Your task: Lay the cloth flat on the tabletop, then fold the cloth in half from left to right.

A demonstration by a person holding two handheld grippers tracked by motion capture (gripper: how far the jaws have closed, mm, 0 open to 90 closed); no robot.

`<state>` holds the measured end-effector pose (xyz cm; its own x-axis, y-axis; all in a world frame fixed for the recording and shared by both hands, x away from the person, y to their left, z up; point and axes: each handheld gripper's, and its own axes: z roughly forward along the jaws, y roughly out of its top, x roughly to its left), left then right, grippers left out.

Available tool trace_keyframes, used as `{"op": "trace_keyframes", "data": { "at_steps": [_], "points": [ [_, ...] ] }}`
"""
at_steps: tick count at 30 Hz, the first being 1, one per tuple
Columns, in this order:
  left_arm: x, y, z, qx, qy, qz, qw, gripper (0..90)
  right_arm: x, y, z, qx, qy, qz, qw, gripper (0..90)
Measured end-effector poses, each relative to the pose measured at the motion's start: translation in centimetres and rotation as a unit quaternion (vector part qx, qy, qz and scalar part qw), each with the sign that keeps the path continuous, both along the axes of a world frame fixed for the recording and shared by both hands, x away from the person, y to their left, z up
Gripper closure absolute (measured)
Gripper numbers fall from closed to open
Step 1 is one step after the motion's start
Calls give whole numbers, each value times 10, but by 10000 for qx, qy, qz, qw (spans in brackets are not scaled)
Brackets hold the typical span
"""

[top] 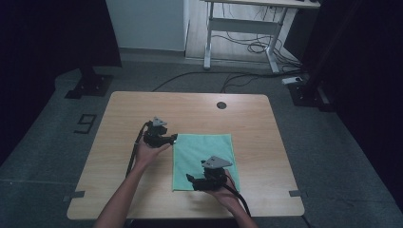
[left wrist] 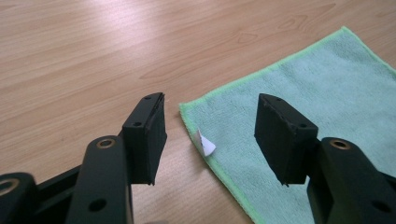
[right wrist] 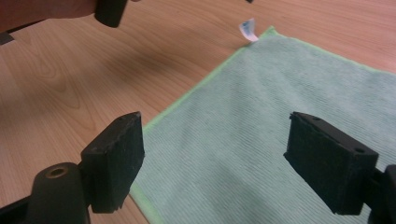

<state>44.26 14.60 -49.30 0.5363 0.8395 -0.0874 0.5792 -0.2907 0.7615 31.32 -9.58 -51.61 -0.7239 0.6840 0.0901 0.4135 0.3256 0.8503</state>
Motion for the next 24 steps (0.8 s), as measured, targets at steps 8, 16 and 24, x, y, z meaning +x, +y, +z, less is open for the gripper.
{"op": "trace_keyframes", "data": {
  "at_steps": [8,16,24],
  "points": [
    [14,1,-18,7,197,142,9997,453,0,24,-5,-47,30,242,9997,209],
    [23,-4,-20,5,238,101,9997,456,1,32,-10,-72,68,313,9995,217],
    [41,-14,-28,201,358,89,9991,499,0,38,-14,-88,129,402,9991,239]
  ]
}}
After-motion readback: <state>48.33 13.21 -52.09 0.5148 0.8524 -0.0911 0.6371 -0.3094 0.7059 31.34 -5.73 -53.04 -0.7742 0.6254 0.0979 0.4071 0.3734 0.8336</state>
